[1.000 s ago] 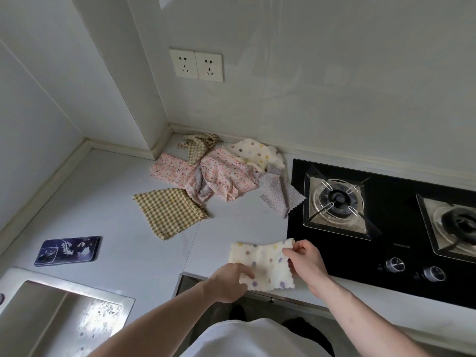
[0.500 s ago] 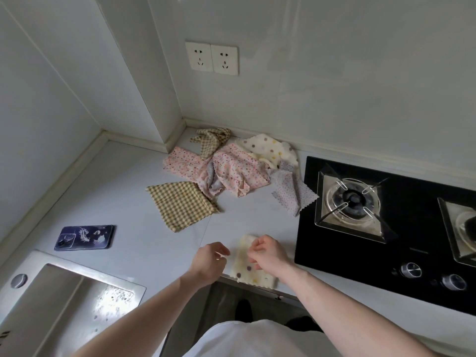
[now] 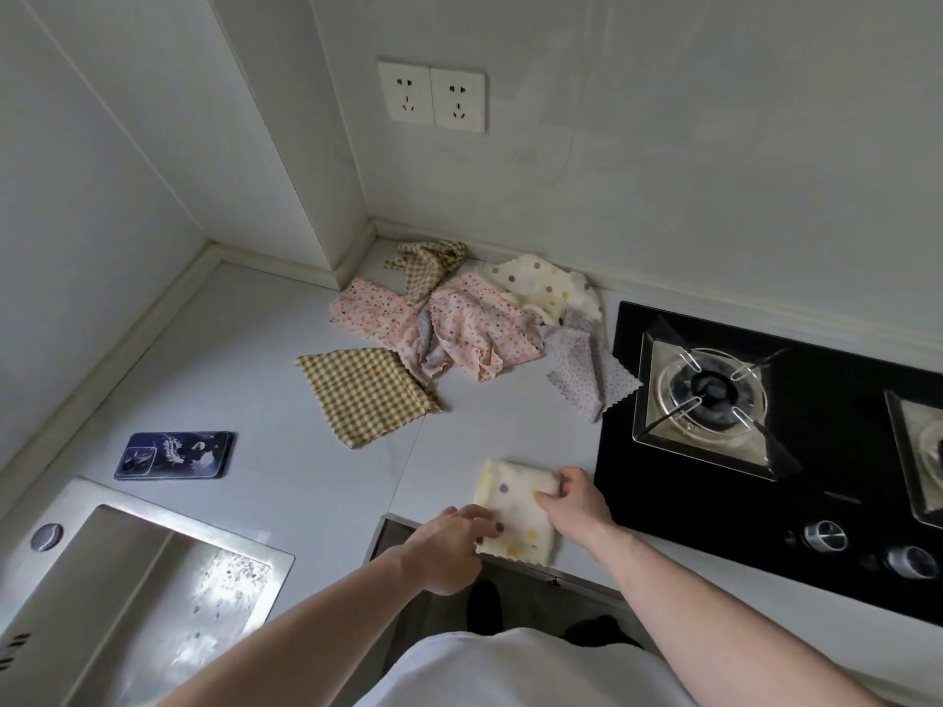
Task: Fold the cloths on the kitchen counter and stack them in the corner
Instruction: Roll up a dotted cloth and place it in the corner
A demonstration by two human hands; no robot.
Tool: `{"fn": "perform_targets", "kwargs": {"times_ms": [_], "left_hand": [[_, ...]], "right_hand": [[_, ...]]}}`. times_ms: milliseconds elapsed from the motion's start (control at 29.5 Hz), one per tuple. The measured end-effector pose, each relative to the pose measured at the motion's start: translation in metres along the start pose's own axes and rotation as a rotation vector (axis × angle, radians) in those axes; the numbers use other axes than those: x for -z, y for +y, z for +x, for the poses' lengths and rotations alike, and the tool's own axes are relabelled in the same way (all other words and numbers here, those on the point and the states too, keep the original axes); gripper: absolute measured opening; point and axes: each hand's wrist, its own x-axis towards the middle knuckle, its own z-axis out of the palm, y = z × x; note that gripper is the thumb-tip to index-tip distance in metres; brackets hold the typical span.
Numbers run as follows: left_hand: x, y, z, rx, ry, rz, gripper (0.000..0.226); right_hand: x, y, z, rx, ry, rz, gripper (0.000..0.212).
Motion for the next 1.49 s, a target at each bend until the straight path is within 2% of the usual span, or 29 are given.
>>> {"fn": "perform_targets", "kwargs": {"times_ms": [102, 170, 271, 339, 407, 577, 780, 950, 1120, 1255, 1425, 1493], "left_hand": [[0.001, -0.005, -0.002, -0.015, -0.041, 0.034, 0.057], [0.001, -0.007, -0.004, -0.013, -0.026, 0.012, 0.052], [0.006, -0.003, -0.002, 0.027, 0.162, -0.087, 0.043], [0.013, 0.003, 0.003, 0.064, 0.274, -0.131, 0.053], [0.019, 0.010, 0.009, 0.070, 0.294, -0.185, 0.065], [0.024, 0.024, 0.021, 0.007, 0.177, -0.274, 0.091], [0.017, 0.022, 0.020, 0.020, 0.150, -0.246, 0.062], [0.008, 0.017, 0.015, -0.001, 0.116, -0.228, 0.067], [-0.003, 0.018, 0.008, -0.009, 0.078, -0.108, 0.072], [-0.007, 0.015, 0.006, 0.051, 0.028, 0.059, 0.065], [-0.006, 0.014, 0.008, -0.009, 0.160, 0.202, 0.051], [-0.006, 0.013, 0.014, -0.032, 0.191, 0.173, 0.041]], "right_hand": [[-0.004, 0.003, 0.003, -0.076, -0.036, 0.083, 0.043], [-0.003, 0.002, 0.002, -0.063, -0.038, 0.099, 0.031], [0.004, -0.001, -0.003, 0.004, -0.027, 0.093, 0.017], [0.009, -0.001, -0.009, 0.046, -0.036, 0.099, 0.013], [0.011, 0.002, -0.016, 0.075, -0.042, 0.101, 0.013], [0.015, 0.009, -0.028, 0.161, -0.034, 0.062, 0.013], [0.024, 0.013, -0.039, 0.277, 0.002, 0.003, 0.014], [0.022, 0.025, -0.046, 0.375, 0.060, -0.141, 0.010], [0.016, 0.046, -0.040, 0.453, 0.081, -0.360, 0.020], [0.013, 0.058, -0.043, 0.424, 0.039, -0.479, 0.033], [0.007, 0.057, -0.047, 0.380, 0.032, -0.396, 0.037], [0.004, 0.055, -0.047, 0.362, 0.016, -0.386, 0.036]]}}
